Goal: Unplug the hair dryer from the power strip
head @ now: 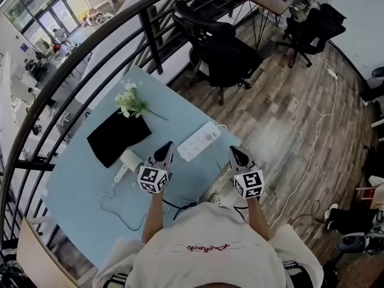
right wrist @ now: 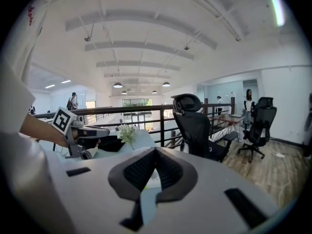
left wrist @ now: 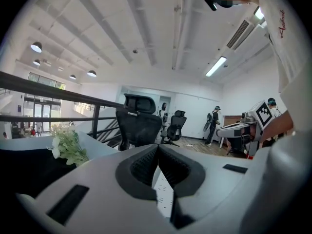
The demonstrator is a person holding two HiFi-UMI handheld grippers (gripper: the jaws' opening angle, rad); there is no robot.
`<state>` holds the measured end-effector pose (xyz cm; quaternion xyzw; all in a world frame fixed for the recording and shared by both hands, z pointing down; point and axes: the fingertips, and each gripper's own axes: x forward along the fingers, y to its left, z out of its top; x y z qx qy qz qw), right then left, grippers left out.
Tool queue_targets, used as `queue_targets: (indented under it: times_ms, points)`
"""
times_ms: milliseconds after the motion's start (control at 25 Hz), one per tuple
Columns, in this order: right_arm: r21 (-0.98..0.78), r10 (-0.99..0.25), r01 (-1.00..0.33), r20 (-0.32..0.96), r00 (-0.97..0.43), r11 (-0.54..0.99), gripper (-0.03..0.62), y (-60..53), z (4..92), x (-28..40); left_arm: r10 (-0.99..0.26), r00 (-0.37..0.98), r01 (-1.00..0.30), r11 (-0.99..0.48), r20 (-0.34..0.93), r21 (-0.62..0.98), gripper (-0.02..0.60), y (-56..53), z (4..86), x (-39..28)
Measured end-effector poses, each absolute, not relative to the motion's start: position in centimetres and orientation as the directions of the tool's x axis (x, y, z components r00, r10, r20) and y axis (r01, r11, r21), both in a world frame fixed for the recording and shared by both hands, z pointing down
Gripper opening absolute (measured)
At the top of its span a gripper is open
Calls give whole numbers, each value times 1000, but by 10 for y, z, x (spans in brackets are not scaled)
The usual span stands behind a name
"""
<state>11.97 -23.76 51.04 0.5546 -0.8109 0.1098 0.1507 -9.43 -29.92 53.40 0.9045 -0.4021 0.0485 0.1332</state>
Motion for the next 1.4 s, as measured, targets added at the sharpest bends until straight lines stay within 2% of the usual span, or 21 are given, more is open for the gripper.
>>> queue_targets:
  times_ms: [560,960,1400]
  points:
    - [-71,-855,-968,457,-247,241,17,-221,539,118,-600,757,-651,-725,260,224,9,-304,593,-74]
    - [-140,-817,-929,444,-369,343,17,-253,576,125,-632,722,-684,-715,282,148,9,-310,625,-60]
    - [-206,-783,-894,430,-449,399,17,-279,608,143,-623,678,-701,-708,390,86,9,-298,661,-48]
